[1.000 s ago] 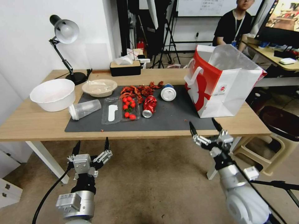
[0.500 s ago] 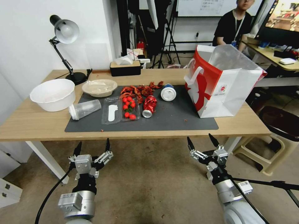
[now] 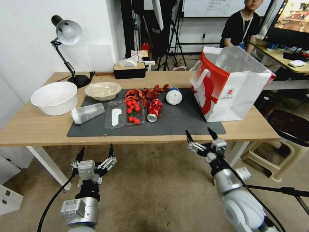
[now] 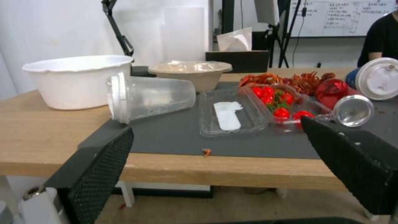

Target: Pick up the trash from the table and place it into the takeout bag.

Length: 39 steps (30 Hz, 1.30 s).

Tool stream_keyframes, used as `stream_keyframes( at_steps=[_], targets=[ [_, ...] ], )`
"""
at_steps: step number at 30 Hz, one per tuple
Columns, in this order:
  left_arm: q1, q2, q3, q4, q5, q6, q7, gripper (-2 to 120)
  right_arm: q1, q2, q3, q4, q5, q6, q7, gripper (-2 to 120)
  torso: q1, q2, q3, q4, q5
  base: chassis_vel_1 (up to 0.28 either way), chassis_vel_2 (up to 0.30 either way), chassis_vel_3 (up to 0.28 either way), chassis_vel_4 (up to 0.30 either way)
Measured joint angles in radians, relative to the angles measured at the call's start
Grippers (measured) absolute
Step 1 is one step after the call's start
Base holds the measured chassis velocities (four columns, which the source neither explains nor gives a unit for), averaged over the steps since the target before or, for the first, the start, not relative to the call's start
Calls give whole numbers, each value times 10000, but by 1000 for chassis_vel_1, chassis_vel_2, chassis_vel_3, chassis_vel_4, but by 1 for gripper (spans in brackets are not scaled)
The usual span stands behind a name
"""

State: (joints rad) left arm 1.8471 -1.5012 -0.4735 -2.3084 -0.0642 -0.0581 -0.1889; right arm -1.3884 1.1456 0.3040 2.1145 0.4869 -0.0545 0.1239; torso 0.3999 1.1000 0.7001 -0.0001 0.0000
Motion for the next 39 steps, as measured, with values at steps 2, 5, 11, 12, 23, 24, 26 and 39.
stream_keyframes(
  at_steps=[2, 5, 11, 12, 23, 24, 26, 39],
  targets=[
    [1, -14, -15, 0, 2, -8, -1, 100, 390, 18, -228, 8, 176, -381, 225, 100, 0, 0, 0, 0, 0, 0, 0, 0, 0],
    [0, -44, -110, -12, 13, -49, -2, 100, 1856, 113, -964, -74, 696, -1551, 1154, 100, 0, -2, 1, 3, 0, 0, 0, 0, 0],
    [-32, -100, -230, -20, 7, -55, -3, 100, 3566, 209, -1932, -510, 1484, -2822, 2694, 100, 2, -2, 0, -2, -1, 0, 0, 0, 0],
    [-39, -118, -238, 2, 6, -56, -3, 100, 3971, 262, -2226, -684, 1672, -3106, 3093, 100, 2, -2, 1, -3, 1, 0, 0, 0, 0],
    [-8, -248, -377, 104, 25, -166, -4, 100, 7258, 1342, -3997, -2610, 3307, -4632, 5246, 100, 2, -3, 0, 1, 0, 0, 0, 0, 0],
    [6, -254, -409, 113, 22, -192, -7, 100, 7483, 1475, -4098, -2797, 3434, -4785, 5560, 100, 2, -2, 0, 2, -1, 0, 0, 0, 0],
    [13, -261, -433, 126, 20, -215, -12, 100, 7667, 1610, -4195, -3007, 3547, -4941, 5882, 100, 2, -2, -1, 3, -2, 0, 0, 0, 0],
    [56, -275, -478, 261, -5, -244, 89, 100, 8647, 2559, -4361, -4628, 5386, -6429, 7550, 100, 0, -1, -1, 0, 0, 0, 0, 0, 0]
  ],
)
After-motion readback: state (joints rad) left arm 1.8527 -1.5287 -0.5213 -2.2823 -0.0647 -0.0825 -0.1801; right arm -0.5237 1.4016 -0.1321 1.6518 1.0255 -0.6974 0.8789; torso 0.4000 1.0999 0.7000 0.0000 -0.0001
